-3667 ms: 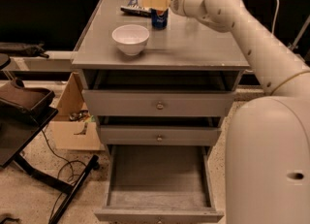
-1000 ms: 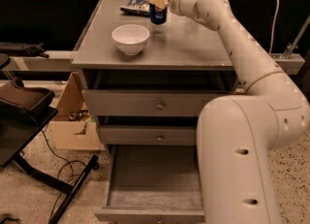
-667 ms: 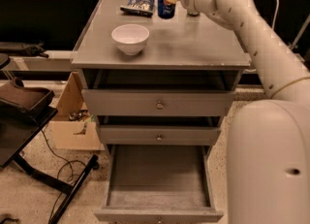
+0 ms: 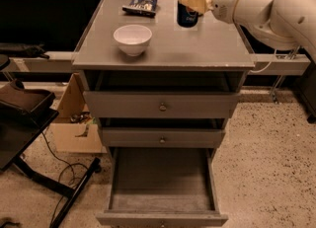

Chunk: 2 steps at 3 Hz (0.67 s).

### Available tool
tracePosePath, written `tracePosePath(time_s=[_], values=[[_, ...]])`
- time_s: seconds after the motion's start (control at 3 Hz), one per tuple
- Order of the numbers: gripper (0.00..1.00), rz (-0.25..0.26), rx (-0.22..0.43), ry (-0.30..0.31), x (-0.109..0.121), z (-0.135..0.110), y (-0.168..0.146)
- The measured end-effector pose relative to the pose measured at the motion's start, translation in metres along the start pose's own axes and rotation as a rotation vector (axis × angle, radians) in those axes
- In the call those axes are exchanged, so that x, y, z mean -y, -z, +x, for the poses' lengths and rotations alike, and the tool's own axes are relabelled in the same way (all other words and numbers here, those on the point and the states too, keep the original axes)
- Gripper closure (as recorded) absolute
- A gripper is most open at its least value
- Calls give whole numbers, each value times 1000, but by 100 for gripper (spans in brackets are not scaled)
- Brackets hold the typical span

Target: Place pepsi can into bottom drawer

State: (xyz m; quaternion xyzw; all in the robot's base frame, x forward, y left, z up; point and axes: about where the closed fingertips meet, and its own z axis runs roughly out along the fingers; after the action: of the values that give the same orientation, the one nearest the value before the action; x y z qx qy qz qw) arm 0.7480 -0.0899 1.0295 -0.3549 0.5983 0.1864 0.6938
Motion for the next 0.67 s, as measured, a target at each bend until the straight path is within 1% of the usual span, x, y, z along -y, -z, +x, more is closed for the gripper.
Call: tracePosePath(time_s=[0.33,0.67], values=[[100,-53,-33,14,-48,24,50],[100,-79,-90,-16,-85,98,106]])
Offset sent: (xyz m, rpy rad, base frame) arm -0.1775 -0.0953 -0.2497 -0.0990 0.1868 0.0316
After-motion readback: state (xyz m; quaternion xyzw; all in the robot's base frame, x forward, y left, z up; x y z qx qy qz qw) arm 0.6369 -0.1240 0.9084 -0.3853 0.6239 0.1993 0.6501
